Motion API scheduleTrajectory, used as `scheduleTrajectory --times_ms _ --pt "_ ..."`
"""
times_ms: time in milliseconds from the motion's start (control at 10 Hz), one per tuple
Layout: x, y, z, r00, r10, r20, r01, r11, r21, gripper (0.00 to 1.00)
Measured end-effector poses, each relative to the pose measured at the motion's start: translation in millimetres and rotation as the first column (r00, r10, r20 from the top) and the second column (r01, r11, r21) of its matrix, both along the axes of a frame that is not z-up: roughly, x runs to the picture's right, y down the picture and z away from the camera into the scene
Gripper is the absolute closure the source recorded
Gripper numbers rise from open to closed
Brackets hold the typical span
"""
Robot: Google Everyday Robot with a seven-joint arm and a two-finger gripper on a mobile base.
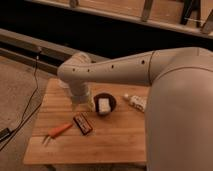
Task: Place the pepper in the ceramic cup
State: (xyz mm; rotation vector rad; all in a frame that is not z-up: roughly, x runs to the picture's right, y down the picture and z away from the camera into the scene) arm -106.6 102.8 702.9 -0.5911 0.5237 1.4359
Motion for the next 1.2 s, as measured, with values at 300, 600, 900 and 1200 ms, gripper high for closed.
scheduleTrajectory --times_ms 300,600,900,1200 --pt "0.1 0.4 0.2 1.000 -0.001 0.000 0.001 1.0000 -0.001 0.35" --pt "-9.4 13.3 -1.5 0.989 -0.138 0.056 0.139 0.9901 -0.019 0.35" --pt "-35.8 31.6 0.3 0.925 -0.346 0.155 0.354 0.9348 -0.026 0.35" --pt "-64.8 48.3 8.5 0.802 -0.544 0.245 0.560 0.8287 0.009 0.35"
